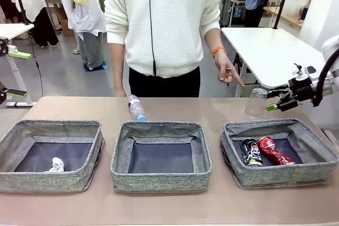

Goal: Sort the waste into the appropriate baskets.
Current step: Pick up the waste item pointed out by the person.

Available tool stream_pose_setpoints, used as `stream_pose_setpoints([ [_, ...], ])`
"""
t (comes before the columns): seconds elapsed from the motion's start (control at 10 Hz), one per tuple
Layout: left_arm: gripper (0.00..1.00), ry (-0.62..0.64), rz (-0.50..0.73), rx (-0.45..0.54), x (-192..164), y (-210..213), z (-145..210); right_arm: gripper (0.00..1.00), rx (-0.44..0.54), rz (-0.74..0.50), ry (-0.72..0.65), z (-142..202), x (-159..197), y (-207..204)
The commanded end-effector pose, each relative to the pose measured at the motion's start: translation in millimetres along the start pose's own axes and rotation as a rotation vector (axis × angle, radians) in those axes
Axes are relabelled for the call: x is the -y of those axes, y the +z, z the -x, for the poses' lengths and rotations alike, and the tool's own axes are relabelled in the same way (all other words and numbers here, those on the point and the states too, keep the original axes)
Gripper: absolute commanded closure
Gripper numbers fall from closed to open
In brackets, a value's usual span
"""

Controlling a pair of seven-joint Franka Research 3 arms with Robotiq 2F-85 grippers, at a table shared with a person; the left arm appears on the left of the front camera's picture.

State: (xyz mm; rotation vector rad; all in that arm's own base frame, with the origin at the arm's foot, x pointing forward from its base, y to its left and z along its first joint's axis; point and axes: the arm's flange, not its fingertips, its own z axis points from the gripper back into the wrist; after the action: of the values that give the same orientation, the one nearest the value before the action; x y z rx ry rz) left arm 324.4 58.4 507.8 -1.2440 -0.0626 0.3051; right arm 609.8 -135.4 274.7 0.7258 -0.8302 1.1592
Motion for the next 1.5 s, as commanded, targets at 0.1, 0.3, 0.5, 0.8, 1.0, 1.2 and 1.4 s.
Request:
stream_pose_setpoints([
  [0.1,0.0,0.004,0.011,0.005,2.1,-0.5,1.8,0.0,0.056,-0.004,-0.059,-1.0,7.9,-20.9],
  [0.3,0.0,0.004,0.011,0.005,2.1,-0.5,1.8,0.0,0.139,-0.003,-0.094,1.8,8.3,-36.2],
  [0.5,0.0,0.004,0.011,0.005,2.1,-0.5,1.8,0.0,0.178,-0.013,-0.133,8.8,6.7,-46.9],
  [0.8,0.0,0.004,0.011,0.005,2.1,-0.5,1.8,0.0,0.196,-0.016,-0.161,16.3,2.8,-47.8],
  [1.0,0.0,0.004,0.011,0.005,2.1,-0.5,1.8,0.2,0.208,-0.026,-0.142,17.2,-0.9,-46.0],
  [1.2,0.0,0.004,0.011,0.005,2.1,-0.5,1.8,0.25,0.185,-0.009,-0.139,17.7,-2.7,-44.6],
  [1.4,0.0,0.004,0.011,0.005,2.1,-0.5,1.8,0.45,0.157,0.012,-0.146,16.1,-4.2,-44.1],
])
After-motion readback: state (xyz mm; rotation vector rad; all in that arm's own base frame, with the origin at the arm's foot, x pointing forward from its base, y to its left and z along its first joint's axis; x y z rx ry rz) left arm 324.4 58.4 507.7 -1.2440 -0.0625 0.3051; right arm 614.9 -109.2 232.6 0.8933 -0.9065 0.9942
